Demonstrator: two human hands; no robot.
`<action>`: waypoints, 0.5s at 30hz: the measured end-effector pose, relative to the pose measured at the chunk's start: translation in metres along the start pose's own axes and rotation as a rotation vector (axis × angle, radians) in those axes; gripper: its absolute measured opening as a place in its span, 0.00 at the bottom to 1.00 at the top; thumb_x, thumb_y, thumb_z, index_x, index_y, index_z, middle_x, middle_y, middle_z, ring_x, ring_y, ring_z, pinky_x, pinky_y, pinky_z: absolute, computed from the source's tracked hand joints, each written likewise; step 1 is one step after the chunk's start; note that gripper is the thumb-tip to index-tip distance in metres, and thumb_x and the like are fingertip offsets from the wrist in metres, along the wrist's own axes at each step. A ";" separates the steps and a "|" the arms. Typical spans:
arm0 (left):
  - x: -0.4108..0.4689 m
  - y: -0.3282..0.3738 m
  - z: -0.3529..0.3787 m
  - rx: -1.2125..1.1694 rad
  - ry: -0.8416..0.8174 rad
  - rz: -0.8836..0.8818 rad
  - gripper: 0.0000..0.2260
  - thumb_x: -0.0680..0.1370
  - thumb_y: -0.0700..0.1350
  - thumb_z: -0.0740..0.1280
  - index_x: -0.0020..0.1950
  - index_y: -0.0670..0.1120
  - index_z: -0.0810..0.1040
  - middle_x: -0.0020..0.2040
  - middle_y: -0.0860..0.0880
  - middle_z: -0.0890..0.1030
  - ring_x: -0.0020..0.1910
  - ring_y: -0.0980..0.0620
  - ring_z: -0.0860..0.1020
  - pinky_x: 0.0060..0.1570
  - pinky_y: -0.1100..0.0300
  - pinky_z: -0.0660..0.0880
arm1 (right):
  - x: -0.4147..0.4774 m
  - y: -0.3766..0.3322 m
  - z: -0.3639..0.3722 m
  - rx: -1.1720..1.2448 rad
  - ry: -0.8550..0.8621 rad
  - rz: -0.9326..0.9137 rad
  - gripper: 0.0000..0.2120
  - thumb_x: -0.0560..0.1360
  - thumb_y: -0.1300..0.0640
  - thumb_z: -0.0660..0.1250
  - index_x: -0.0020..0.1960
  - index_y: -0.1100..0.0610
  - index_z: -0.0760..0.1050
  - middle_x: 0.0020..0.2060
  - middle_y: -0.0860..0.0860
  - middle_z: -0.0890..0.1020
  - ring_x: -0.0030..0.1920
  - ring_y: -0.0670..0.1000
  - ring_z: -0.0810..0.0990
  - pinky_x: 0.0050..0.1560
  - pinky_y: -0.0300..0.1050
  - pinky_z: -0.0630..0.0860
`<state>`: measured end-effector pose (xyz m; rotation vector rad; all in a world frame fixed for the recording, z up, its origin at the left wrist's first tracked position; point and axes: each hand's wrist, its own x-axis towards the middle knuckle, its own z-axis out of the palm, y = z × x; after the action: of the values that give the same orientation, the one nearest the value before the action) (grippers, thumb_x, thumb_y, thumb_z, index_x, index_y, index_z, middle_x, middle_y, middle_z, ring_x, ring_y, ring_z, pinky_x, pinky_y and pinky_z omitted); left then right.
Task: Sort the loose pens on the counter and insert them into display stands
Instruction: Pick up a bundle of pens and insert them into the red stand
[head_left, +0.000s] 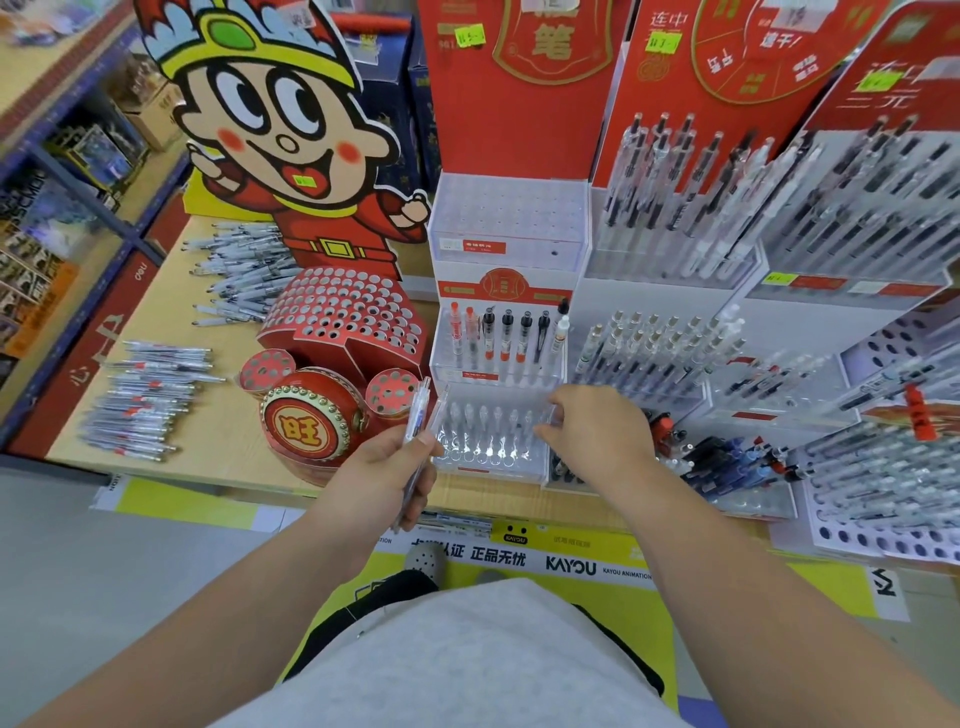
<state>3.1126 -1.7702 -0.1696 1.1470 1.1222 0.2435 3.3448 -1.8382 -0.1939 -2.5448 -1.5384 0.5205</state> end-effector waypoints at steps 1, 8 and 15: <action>-0.001 0.001 0.000 0.008 -0.024 0.014 0.13 0.85 0.51 0.60 0.54 0.42 0.77 0.35 0.45 0.74 0.28 0.49 0.68 0.32 0.54 0.66 | -0.003 -0.002 -0.007 0.026 0.039 -0.015 0.15 0.78 0.45 0.68 0.59 0.53 0.81 0.47 0.49 0.85 0.48 0.52 0.83 0.48 0.48 0.81; -0.006 0.015 0.001 0.056 -0.179 0.091 0.11 0.83 0.50 0.63 0.51 0.42 0.77 0.36 0.44 0.73 0.29 0.49 0.69 0.31 0.56 0.66 | -0.033 -0.057 -0.061 1.001 -0.029 0.028 0.06 0.75 0.49 0.73 0.47 0.51 0.84 0.39 0.50 0.86 0.38 0.47 0.84 0.34 0.36 0.76; 0.003 0.027 -0.014 0.150 -0.255 0.200 0.11 0.84 0.47 0.64 0.41 0.49 0.73 0.30 0.45 0.66 0.27 0.49 0.62 0.28 0.57 0.59 | -0.035 -0.082 -0.055 1.142 -0.006 0.164 0.13 0.70 0.53 0.79 0.49 0.57 0.80 0.37 0.57 0.85 0.34 0.49 0.84 0.31 0.36 0.73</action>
<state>3.1126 -1.7478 -0.1489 1.3846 0.8123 0.1631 3.2809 -1.8258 -0.1118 -1.7263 -0.6516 1.0346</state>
